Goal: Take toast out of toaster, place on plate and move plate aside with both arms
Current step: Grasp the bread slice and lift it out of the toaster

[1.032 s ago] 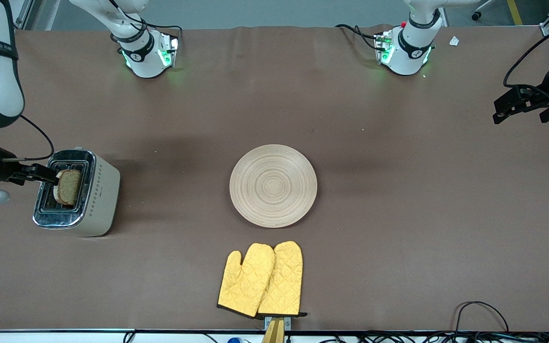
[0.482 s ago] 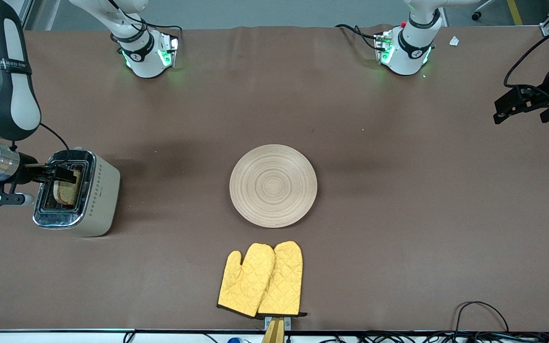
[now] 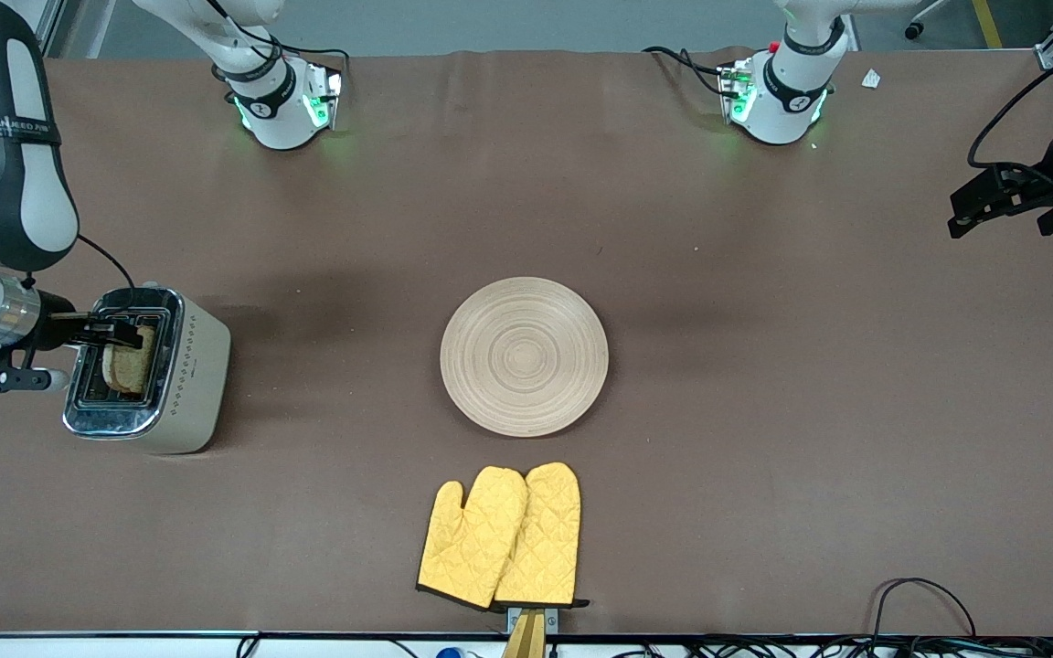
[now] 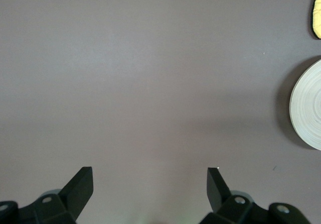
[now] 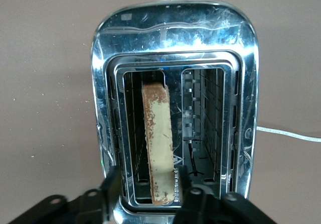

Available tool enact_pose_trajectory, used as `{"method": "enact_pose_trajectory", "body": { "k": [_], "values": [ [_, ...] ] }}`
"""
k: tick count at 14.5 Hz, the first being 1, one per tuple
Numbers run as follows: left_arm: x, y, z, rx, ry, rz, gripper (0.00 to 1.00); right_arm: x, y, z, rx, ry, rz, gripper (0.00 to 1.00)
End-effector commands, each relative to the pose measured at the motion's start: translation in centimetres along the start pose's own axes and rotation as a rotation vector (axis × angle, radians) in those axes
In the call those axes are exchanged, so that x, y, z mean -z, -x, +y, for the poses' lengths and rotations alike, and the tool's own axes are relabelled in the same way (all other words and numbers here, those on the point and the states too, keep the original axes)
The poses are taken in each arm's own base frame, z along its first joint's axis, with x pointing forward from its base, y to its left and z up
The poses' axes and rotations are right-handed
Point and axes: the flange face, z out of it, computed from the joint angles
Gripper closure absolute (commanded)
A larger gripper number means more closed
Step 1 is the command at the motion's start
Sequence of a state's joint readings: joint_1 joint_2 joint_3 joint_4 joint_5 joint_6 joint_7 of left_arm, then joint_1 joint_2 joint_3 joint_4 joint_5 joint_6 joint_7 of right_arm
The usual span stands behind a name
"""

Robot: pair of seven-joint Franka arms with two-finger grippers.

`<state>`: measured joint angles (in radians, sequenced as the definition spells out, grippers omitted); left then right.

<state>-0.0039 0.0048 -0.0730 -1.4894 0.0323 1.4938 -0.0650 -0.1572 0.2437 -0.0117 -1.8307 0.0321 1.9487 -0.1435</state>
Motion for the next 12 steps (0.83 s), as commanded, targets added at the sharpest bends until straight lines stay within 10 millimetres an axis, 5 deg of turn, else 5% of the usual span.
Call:
{"method": "enact_pose_trajectory", "body": {
  "k": [1,4,9,12],
  "values": [
    [0.5,-0.3,-0.1,-0.012,0.014,0.009,0.0,-0.3,-0.3,0.5,-0.002,-0.025,0.009,1.0],
    [0.4,-0.3,-0.2,-0.013,0.012,0.007,0.0,2.8,-1.2,0.6,-0.001,-0.017,0.063,1.0],
    [0.1,-0.5,-0.2,-0.012,0.011,0.003,0.0,16.0,-0.9,0.8,0.042,-0.008,0.146,1.0],
    [0.2,-0.5,-0.3,-0.01,0.009,0.004,0.0,18.4,-0.1,-1.6,0.055,-0.075,0.182,1.0]
  ]
}}
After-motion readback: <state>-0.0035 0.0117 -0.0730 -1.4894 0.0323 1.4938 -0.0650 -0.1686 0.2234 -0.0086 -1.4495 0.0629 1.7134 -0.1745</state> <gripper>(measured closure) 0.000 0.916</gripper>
